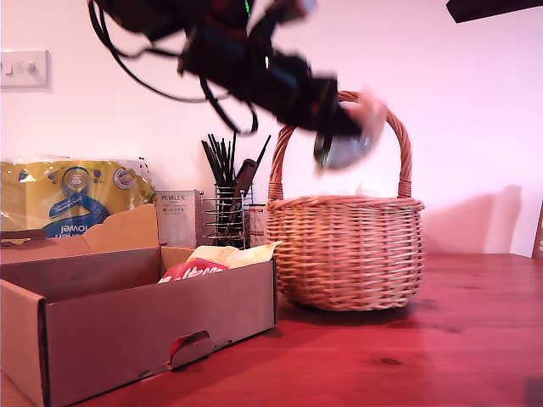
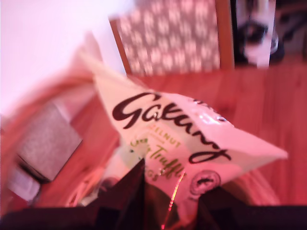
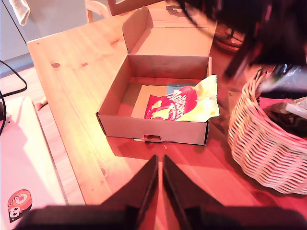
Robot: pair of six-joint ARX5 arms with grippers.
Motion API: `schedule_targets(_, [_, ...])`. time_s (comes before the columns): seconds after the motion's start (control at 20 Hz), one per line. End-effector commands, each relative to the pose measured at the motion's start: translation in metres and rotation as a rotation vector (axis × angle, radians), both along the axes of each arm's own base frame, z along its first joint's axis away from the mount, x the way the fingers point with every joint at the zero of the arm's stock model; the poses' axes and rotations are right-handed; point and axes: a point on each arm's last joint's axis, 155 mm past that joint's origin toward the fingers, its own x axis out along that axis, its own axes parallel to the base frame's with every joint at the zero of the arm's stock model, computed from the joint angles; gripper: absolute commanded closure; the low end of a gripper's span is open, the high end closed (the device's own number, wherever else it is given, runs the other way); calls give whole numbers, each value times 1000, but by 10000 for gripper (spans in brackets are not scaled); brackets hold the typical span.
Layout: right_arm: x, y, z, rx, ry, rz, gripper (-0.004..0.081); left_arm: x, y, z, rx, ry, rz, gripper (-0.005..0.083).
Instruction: Move the bags of Easter eggs from the cardboard box on the left into the woven basket on the right side.
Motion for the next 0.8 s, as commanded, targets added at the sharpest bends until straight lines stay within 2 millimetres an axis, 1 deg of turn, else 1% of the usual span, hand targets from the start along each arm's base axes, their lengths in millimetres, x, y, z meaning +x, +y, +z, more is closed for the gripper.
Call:
schedule_targets(0.0, [-1, 0, -4, -5, -1, 5, 783, 8, 4, 3, 19, -58, 13, 790])
schedule_targets(0.1, [0, 0, -4, -4, -2, 5, 783, 18, 12, 2, 52, -100, 53, 790])
schedule_targets(0.25, [0, 1, -3, -3, -4, 5, 783, 28, 20, 4, 59, -121, 85, 790])
schedule_targets(0.4, [0, 1, -2, -1, -9, 6, 783, 36, 22, 7, 46, -148, 111, 790])
schedule_targets(0.65, [0, 1, -3, -1, -7, 5, 783, 44, 20, -2, 45, -160, 127, 781])
schedule_targets(0.7, [0, 1, -2, -1, -8, 5, 783, 44, 19, -3, 43, -161, 126, 749])
schedule_targets(0.75, [0, 1, -2, -1, -8, 5, 783, 45, 19, -1, 38, -167, 127, 666])
